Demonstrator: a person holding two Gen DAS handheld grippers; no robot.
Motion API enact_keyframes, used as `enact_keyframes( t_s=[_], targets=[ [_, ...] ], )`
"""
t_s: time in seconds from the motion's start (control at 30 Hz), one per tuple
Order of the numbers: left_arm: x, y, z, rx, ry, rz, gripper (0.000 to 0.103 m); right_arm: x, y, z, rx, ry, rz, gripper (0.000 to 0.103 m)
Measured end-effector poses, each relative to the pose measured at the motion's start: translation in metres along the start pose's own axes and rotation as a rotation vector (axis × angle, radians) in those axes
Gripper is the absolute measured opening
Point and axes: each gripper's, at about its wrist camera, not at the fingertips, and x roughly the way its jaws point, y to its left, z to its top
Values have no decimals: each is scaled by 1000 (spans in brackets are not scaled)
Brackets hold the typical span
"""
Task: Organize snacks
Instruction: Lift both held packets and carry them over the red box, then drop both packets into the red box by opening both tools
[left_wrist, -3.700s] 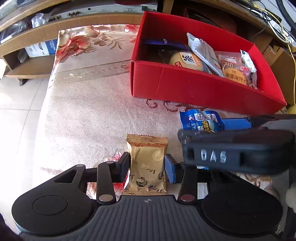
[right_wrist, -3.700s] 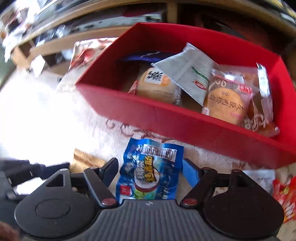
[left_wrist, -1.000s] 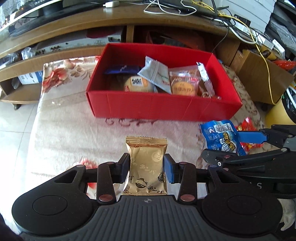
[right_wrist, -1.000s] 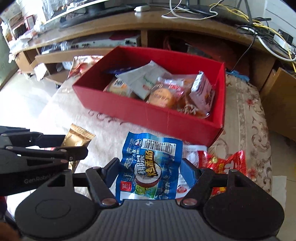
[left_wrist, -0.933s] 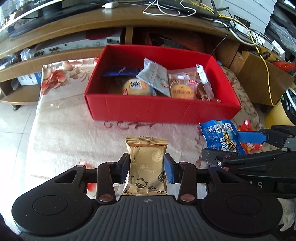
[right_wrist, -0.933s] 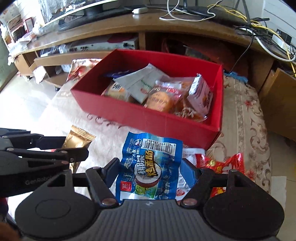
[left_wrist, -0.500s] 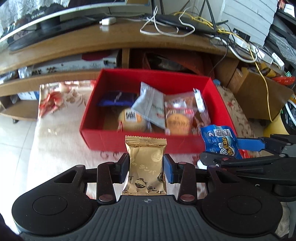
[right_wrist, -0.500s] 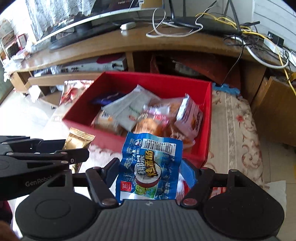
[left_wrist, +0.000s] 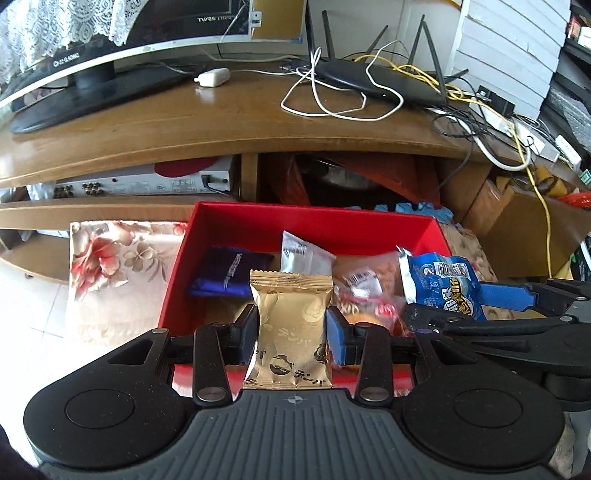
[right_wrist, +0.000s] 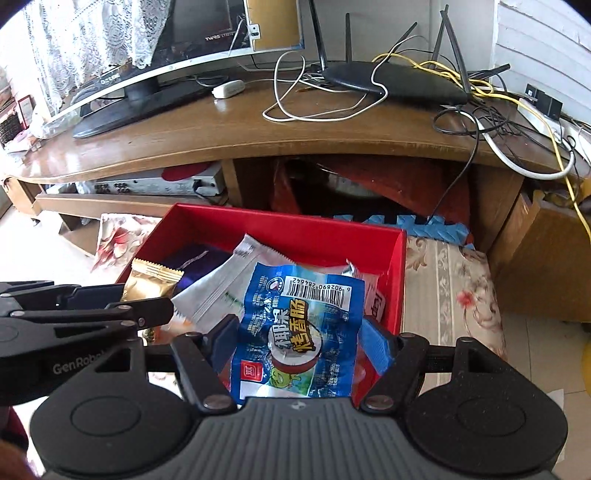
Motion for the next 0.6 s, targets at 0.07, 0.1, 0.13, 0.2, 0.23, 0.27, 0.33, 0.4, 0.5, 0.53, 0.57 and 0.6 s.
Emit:
enact_keyframes(
  t_s=[0.07, 0.1, 0.13, 0.2, 0.23, 0.27, 0.33, 0.4, 0.5, 0.53, 0.57, 0.6],
  targets=[
    [7, 1, 3, -2, 7, 7, 46, 8, -1, 3, 0, 4, -2, 67],
    [11, 2, 5, -3, 11, 10, 46, 12, -1, 4, 0, 5, -3, 67],
    [14, 3, 7, -5, 15, 12, 46, 15, -1, 5, 1, 7, -3, 67],
    [21, 4, 9, -8, 22, 16, 46, 22, -3, 7, 2, 8, -4, 67],
    [24, 4, 10, -10, 25, 18, 46, 25, -4, 8, 3, 10, -3, 67],
    [26, 5, 11, -11, 28, 19, 46, 28, -4, 9, 3, 13, -3, 67],
    [32, 6, 11, -14, 34, 21, 46, 34, -5, 11, 4, 18, -2, 67],
    [36, 7, 11, -17, 41, 24, 46, 39, -6, 11, 3, 24, -2, 67],
    [41, 8, 11, -22, 49, 29, 46, 47, -5, 11, 0, 31, -4, 67],
    [43, 9, 11, -25, 52, 30, 46, 48, -5, 11, -1, 33, -3, 67],
    [44, 9, 11, -27, 54, 30, 46, 50, -5, 12, -1, 35, -3, 67],
    [45, 10, 11, -30, 57, 30, 46, 52, -5, 11, -1, 36, -3, 67]
  ],
)
